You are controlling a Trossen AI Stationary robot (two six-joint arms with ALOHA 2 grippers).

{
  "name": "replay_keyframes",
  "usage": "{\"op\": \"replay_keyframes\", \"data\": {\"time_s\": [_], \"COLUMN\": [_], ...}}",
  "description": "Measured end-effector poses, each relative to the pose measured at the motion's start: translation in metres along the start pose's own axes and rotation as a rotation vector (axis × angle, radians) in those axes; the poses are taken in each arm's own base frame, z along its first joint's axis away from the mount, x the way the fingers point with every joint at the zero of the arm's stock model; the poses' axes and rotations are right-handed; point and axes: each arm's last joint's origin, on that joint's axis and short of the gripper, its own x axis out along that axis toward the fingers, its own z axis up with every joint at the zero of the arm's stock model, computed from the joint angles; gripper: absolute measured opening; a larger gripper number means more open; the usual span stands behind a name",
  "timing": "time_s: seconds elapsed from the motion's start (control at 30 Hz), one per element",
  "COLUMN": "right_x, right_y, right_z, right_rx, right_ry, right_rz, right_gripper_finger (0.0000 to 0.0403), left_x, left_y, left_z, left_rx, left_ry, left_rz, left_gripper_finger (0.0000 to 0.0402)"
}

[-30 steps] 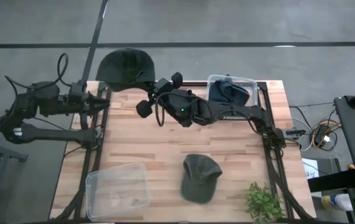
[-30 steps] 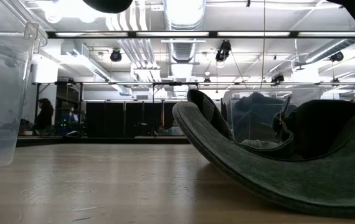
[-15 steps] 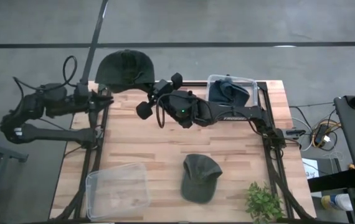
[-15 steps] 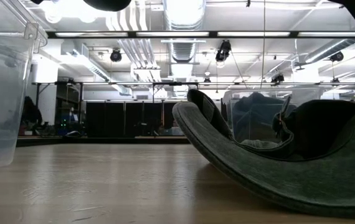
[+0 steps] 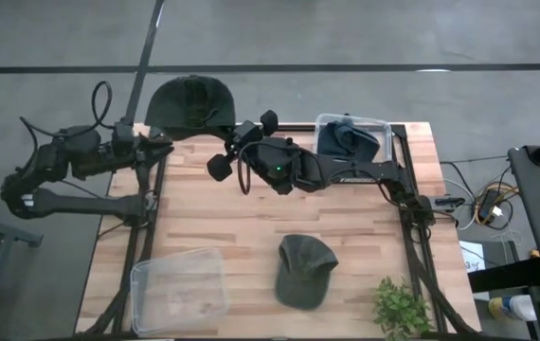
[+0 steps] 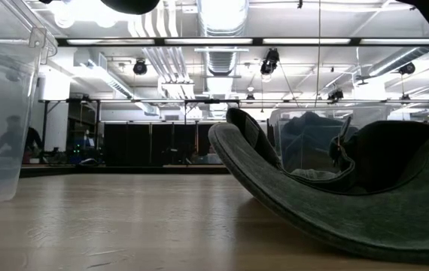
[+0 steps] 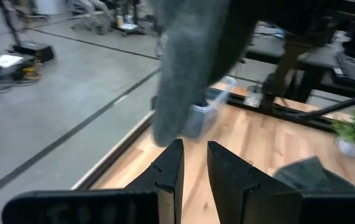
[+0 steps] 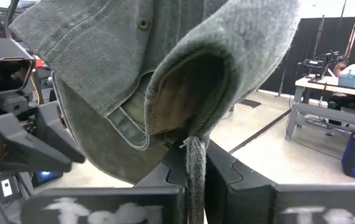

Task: Pick & Place hat
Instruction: Put the top gray cap into the bottom transparent bin

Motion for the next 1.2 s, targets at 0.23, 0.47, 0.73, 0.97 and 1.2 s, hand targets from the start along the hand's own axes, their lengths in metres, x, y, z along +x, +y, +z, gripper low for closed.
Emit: {"op": "replay_keyframes", "data": {"time_s": [0.23, 0.47, 0.73, 0.97, 1.2], "right_x": [0.000, -0.001, -0.003, -0.007, -0.009], "right_y": [0.000, 0.001, 0.004, 0.005, 0.011], "right_z": [0.000, 0.000, 0.000, -0.001, -0.007], "right_rx": [0.000, 0.002, 0.006, 0.013, 0.003], "right_ry": [0.000, 0.000, 0.000, 0.032, 0.056], "right_rz": [0.001, 0.004, 0.025, 0.057, 0.101], "right_gripper_finger": [0.0013, 0.0013, 0.0013, 0.0013, 0.0013], "left_x": [0.000, 0.003, 0.015, 0.021, 0.021], "left_y": [0.000, -0.001, -0.005, -0.007, -0.007], "left_z": [0.001, 0.007, 0.011, 0.016, 0.020], "left_rx": [-0.004, -0.018, -0.005, 0.000, -0.011], "left_ry": [-0.013, -0.063, -0.065, -0.095, -0.136], "left_rz": [0.024, 0.016, 0.024, 0.026, 0.021], "left_gripper_finger": [0.0065, 0.0065, 0.0065, 0.0065, 0.0065]}}
